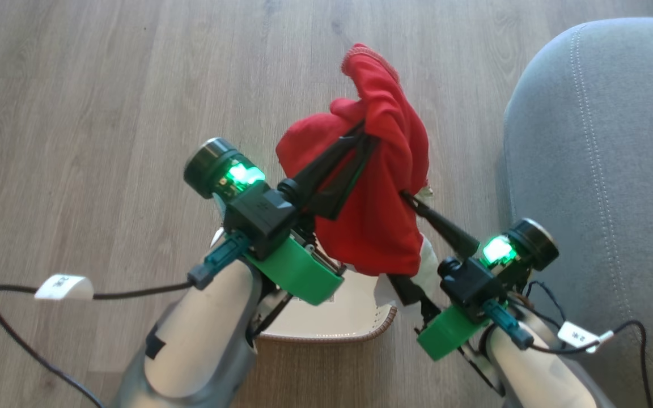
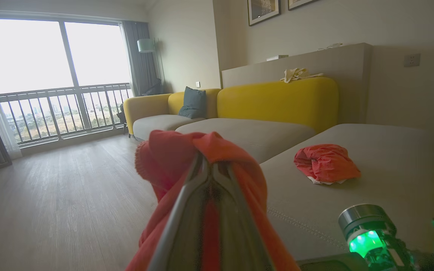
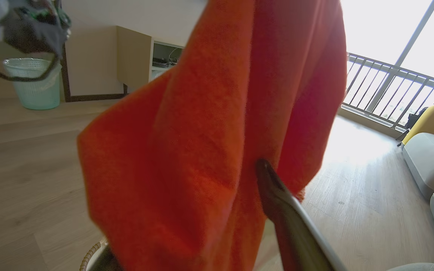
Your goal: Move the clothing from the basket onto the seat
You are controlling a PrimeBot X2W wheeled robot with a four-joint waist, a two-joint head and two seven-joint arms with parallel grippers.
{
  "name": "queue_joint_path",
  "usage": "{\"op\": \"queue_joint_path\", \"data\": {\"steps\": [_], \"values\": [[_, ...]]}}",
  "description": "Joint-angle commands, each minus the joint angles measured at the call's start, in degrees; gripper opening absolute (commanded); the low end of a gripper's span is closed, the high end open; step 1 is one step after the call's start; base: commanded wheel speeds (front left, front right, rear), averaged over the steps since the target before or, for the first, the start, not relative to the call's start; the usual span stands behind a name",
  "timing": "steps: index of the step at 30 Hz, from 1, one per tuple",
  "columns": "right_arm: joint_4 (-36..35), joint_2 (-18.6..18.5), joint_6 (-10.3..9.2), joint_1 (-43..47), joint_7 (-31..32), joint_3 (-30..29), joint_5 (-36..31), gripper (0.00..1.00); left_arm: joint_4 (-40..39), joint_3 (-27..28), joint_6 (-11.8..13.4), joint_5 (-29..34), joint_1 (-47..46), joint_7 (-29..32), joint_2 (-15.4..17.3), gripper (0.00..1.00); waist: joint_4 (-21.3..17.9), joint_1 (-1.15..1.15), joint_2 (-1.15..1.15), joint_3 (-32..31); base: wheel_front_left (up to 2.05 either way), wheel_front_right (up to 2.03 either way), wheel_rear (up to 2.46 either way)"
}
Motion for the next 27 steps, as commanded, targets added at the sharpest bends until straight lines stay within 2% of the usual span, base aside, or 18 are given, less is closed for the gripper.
{"op": "queue_joint_path", "data": {"steps": [1,8,16,17,18,19,27], "values": [[-1.26,1.08,-0.02,-1.88,-0.12,0.22,-0.67,1.0,-2.6,1.04,-0.05,-0.81,-2.65,-0.29,0.48,0.0,0.21,0.0,0.0,0.06,0.0,0.0,0.0],[0.22,2.85,-0.02,-3.93,-0.12,-3.71,-1.38,1.0,-2.93,-3.39,-0.05,-1.8,-2.27,-0.29,0.48,0.0,1.93,0.0,0.0,0.29,0.0,0.0,0.0],[3.95,3.87,-0.02,-5.74,-0.12,-5.01,-0.94,1.0,-2.8,-7.34,-0.05,-2.08,-2.23,-0.29,0.68,0.0,3.34,0.0,0.0,-0.21,0.0,0.0,0.0],[4.39,3.98,-0.02,-5.9,-0.12,-5.25,-0.76,0.48,-2.81,-7.52,-0.05,-2.01,-2.13,-0.29,0.7,0.0,3.41,0.0,0.0,-0.3,0.0,0.0,0.0],[4.71,4.08,-0.02,-6.04,-0.12,-5.55,-0.54,0.11,-2.82,-7.64,-0.05,-1.97,-2.02,-0.29,0.74,0.0,3.47,0.0,0.0,-0.39,0.0,0.0,0.0],[4.88,4.17,-0.02,-6.07,-0.12,-5.88,-0.02,0.0,-2.82,-7.7,-0.05,-1.96,-1.89,-0.29,0.78,0.0,3.51,0.0,0.0,-0.47,0.0,0.0,0.0],[3.84,4.46,-0.02,-6.0,-0.12,-7.35,1.17,0.0,-2.79,-7.27,-0.05,-1.98,-1.14,-0.29,1.01,0.0,3.62,0.0,0.0,-0.67,0.0,0.0,0.0]]}}
